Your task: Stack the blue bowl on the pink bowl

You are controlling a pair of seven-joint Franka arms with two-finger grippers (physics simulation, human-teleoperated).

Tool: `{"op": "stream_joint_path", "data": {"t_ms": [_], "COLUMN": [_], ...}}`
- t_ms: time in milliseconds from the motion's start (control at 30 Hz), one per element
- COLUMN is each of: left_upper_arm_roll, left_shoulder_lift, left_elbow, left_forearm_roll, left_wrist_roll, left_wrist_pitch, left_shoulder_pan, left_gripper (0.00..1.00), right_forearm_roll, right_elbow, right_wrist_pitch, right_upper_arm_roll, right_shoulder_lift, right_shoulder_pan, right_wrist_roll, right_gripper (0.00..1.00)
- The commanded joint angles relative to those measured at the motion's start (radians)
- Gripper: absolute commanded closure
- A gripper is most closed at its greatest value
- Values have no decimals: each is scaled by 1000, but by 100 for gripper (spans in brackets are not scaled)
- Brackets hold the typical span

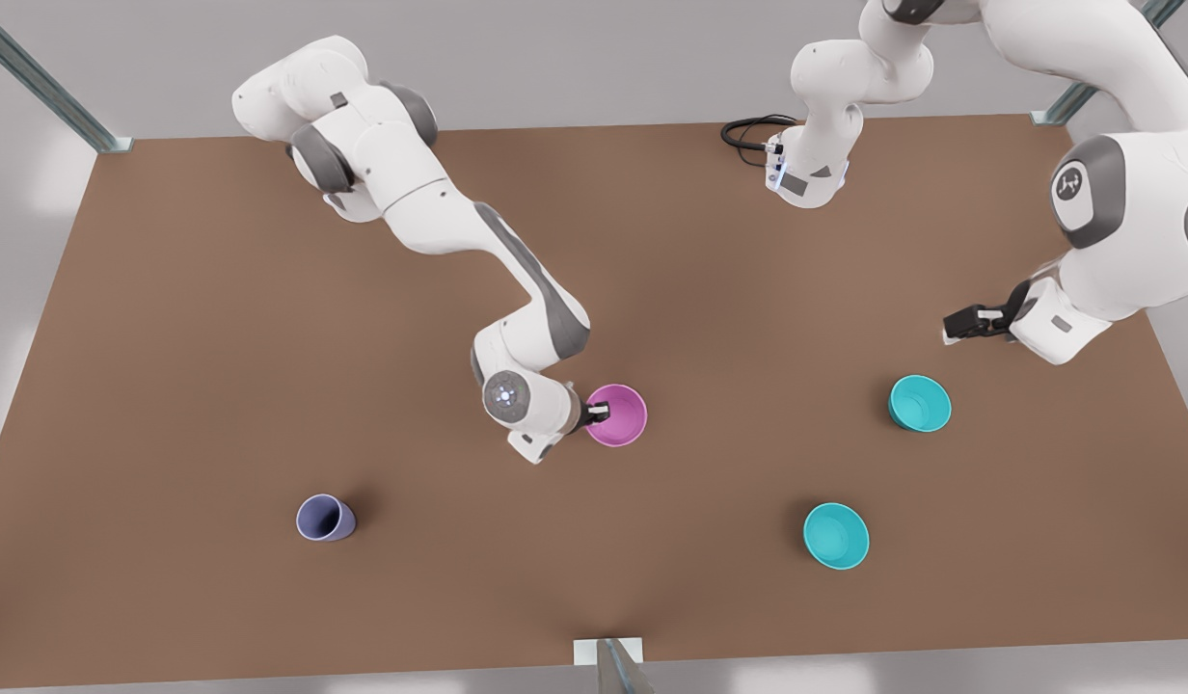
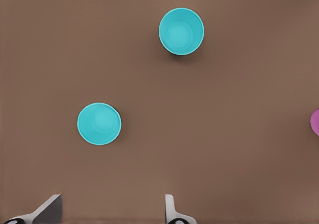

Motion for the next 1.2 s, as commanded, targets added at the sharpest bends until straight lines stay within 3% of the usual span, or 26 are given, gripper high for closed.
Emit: {"op": "stream_joint_path", "data": {"t_ms": [0,267,333,633,733,833,900,967,1000,1033,1067,1100,1133,1167], "left_upper_arm_roll": [0,-1,-1,-3,-6,-6,-1,-1,-1,2,2,-6,-17,-18], "left_shoulder_lift": [0,-6,-6,-6,-4,17,98,125,126,126,152,164,221,299], "left_elbow": [1,1,1,2,2,1,1,1,2,2,2,1,2,17], "left_forearm_roll": [-1,-4,-2,-4,-4,-33,-35,-61,-53,-36,-24,-21,-35,-56], "left_wrist_roll": [1,-2,-1,-4,-28,-94,-82,-54,-54,-53,-38,-7,83,166], "left_wrist_pitch": [-8,-44,-44,-55,-54,-54,-49,-12,-11,2,52,116,144,242], "left_shoulder_pan": [3,9,9,6,-4,-24,14,26,32,38,63,132,163,210], "left_gripper": [0,0,0,0,0,0,0,0,0,0,0,0,0,0], "right_forearm_roll": [-1,1,2,-1,-13,-212,-498,-501,-501,-499,-498,-502,-504,-545], "right_elbow": [4,2,2,2,2,-13,-13,11,59,77,79,32,-92,-264], "right_wrist_pitch": [40,120,126,112,-21,-326,-693,-730,-732,-733,-790,-798,-782,-712], "right_upper_arm_roll": [1,1,1,-4,-12,-18,-87,-303,-410,-467,-477,-451,-274,51], "right_shoulder_lift": [14,66,68,43,-38,-196,-343,-396,-396,-399,-496,-610,-736,-871], "right_shoulder_pan": [8,28,33,30,-44,-154,-269,-380,-380,-380,-384,-401,-552,-809], "right_wrist_roll": [790,790,793,816,807,590,-21,-697,-880,-938,-928,-919,-817,-579], "right_gripper": [79,79,0,0,0,0,0,0,0,0,0,0,0,0]}}
